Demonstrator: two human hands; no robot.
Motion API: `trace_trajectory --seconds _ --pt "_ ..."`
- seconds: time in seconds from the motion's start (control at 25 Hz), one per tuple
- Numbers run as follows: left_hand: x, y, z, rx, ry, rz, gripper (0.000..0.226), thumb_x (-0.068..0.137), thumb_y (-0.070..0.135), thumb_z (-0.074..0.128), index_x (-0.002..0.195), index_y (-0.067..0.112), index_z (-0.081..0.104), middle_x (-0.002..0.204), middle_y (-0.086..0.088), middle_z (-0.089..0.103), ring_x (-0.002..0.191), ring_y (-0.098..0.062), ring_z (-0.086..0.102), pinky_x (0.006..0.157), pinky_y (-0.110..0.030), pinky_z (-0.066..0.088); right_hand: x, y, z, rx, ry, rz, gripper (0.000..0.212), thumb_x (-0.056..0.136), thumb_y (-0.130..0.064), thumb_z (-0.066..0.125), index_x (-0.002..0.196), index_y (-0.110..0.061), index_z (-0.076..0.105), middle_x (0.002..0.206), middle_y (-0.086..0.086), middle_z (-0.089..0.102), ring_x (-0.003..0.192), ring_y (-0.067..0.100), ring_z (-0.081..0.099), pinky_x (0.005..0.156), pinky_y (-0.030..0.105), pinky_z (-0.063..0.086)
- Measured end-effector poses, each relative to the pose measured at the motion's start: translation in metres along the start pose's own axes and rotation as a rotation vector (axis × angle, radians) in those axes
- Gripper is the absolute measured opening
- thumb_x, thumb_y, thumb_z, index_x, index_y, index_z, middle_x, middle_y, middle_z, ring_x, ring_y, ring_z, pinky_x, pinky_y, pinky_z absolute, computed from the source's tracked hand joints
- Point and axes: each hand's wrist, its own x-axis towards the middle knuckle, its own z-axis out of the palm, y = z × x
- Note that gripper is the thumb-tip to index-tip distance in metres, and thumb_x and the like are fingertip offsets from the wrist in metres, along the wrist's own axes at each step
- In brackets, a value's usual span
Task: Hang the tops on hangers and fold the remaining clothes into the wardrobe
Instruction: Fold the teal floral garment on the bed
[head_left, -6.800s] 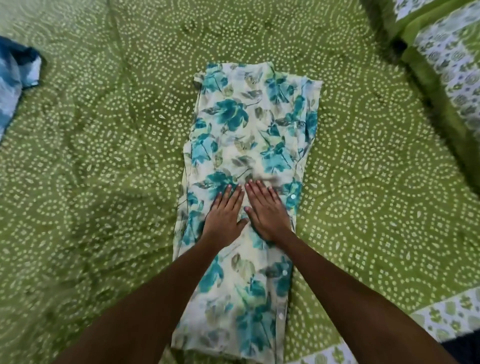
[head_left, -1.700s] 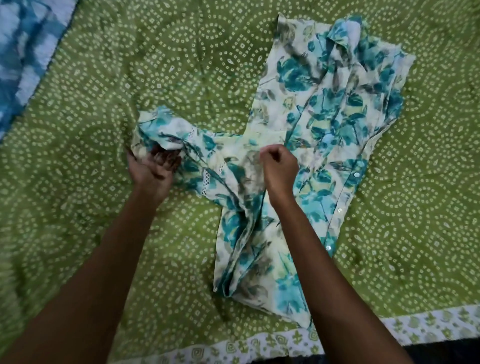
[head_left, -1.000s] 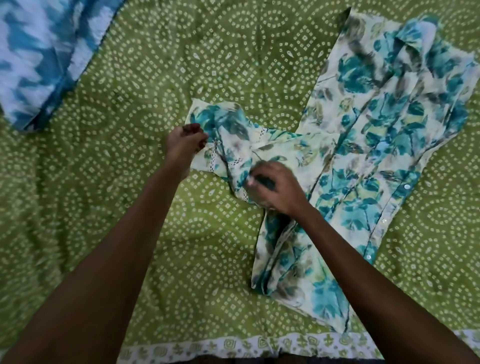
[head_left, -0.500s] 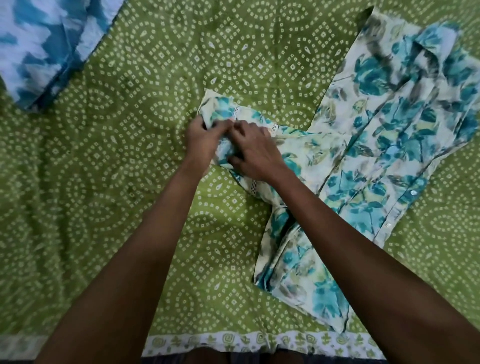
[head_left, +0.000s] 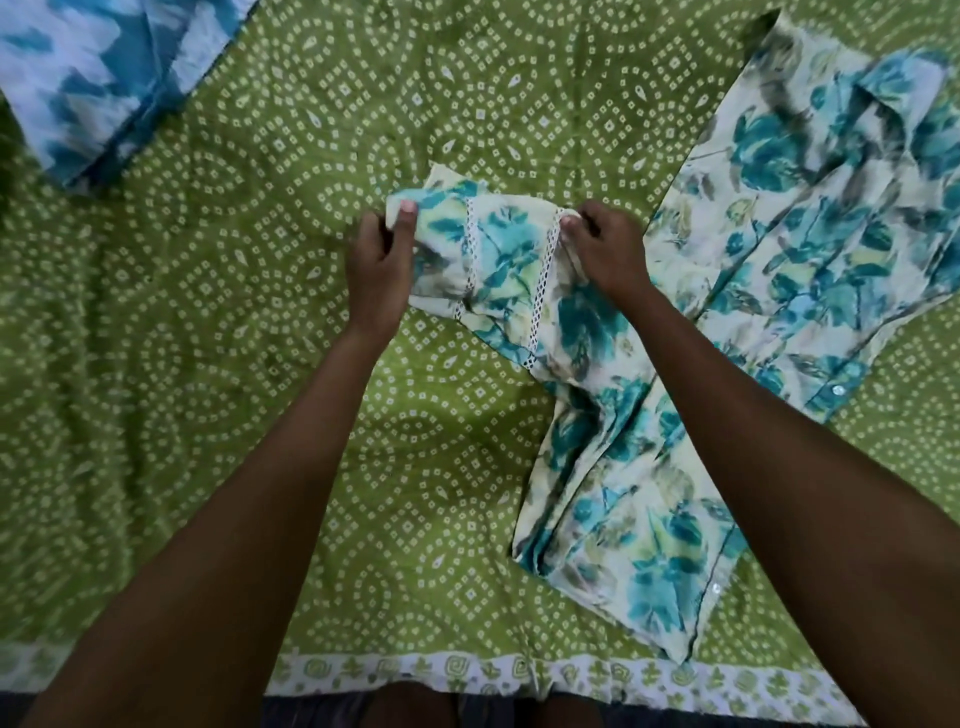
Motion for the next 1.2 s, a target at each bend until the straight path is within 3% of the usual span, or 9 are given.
trace_trajectory --seconds 0.12,0.2,0.4,0.52,0.64,0.72,0.88,1.08,1.2 --pt "0.001 -0.007 0.002 0.132 -0.161 -0.068 0.025 0.086 0.042 0.063 0.084 0.017 0.06 0.076 0.01 0.059 0.066 0.003 0.053 0.059 -0.015 0.042 0.005 0.003 0.005 -0.11 -0.02 -0.006 0.025 0.091 -0.024 0.057 0.067 -0.019 0.049 0.059 -0.002 0.043 0.067 0.015 0.044 0.058 0.029 0.024" --pt "0.003 -0.007 0.004 0.164 -0.196 -0.026 0.022 0.086 0.031 0.067 0.089 0.01 0.062 0.074 0.006 0.06 0.064 0.001 0.052 0.057 -0.015 0.042 0.008 0.003 0.006 -0.137 -0.019 -0.021 0.027 0.091 -0.028 0.056 0.073 -0.008 0.055 0.064 0.003 0.048 0.067 0.018 0.047 0.059 0.032 0.028" --pt "0.013 -0.019 -0.001 0.097 0.039 -0.005 0.027 0.081 0.015 0.072 0.096 0.011 0.049 0.101 -0.01 0.059 0.09 -0.015 0.057 0.081 -0.031 0.05 0.004 0.008 0.006 -0.35 0.08 -0.066 0.031 0.096 -0.033 0.046 0.094 -0.005 0.059 0.083 0.018 0.064 0.08 0.031 0.058 0.061 0.034 0.029" --pt "0.017 -0.017 0.001 0.277 0.048 0.018 0.053 0.076 0.017 0.077 0.116 0.002 0.046 0.114 -0.01 0.058 0.096 -0.014 0.057 0.071 -0.01 0.044 -0.004 0.009 0.009 -0.502 0.147 -0.031 0.033 0.093 -0.036 0.047 0.111 -0.009 0.055 0.11 0.015 0.061 0.107 0.03 0.05 0.081 0.035 0.034" --pt "0.028 -0.011 0.004 0.361 0.037 -0.073 0.056 0.071 0.025 0.08 0.112 -0.004 0.056 0.11 -0.011 0.065 0.097 -0.02 0.063 0.08 -0.022 0.05 -0.037 0.005 0.01 -0.318 0.426 -0.048 0.038 0.086 -0.033 0.055 0.111 -0.006 0.054 0.111 0.012 0.054 0.104 0.027 0.049 0.084 0.036 0.037" --pt "0.034 -0.008 0.002 0.362 0.042 -0.055 0.047 0.071 0.025 0.077 0.107 -0.002 0.065 0.106 -0.016 0.068 0.095 -0.026 0.065 0.083 -0.036 0.052 -0.083 0.01 0.017 -0.147 0.367 -0.095 0.037 0.081 -0.029 0.061 0.107 -0.004 0.052 0.105 0.013 0.053 0.092 0.021 0.051 0.074 0.032 0.043" --pt "0.036 -0.007 -0.002 0.653 0.078 0.158 0.036 0.089 0.018 0.058 0.113 -0.008 0.057 0.117 -0.026 0.056 0.109 -0.033 0.053 0.09 -0.033 0.034 -0.155 0.038 0.033 -0.229 0.066 -0.109 0.031 0.069 -0.016 0.06 0.096 -0.004 0.053 0.095 0.013 0.051 0.084 0.027 0.05 0.069 0.036 0.045" --pt "0.033 0.007 0.006 0.744 -0.096 -0.077 0.054 0.075 0.048 0.072 0.11 0.007 0.063 0.109 -0.009 0.066 0.101 -0.024 0.063 0.083 -0.031 0.049 -0.172 0.04 0.04 -0.453 0.251 0.104 0.038 0.068 -0.021 0.063 0.102 -0.005 0.055 0.098 0.015 0.053 0.092 0.031 0.048 0.075 0.039 0.041" --pt "0.034 0.002 0.008 0.683 -0.148 -0.095 0.045 0.081 0.039 0.07 0.107 0.003 0.065 0.106 -0.015 0.067 0.1 -0.028 0.064 0.083 -0.037 0.051 -0.175 0.039 0.044 -0.234 0.229 0.231 0.03 0.075 -0.009 0.063 0.103 -0.001 0.056 0.099 0.017 0.056 0.089 0.033 0.054 0.068 0.031 0.037"
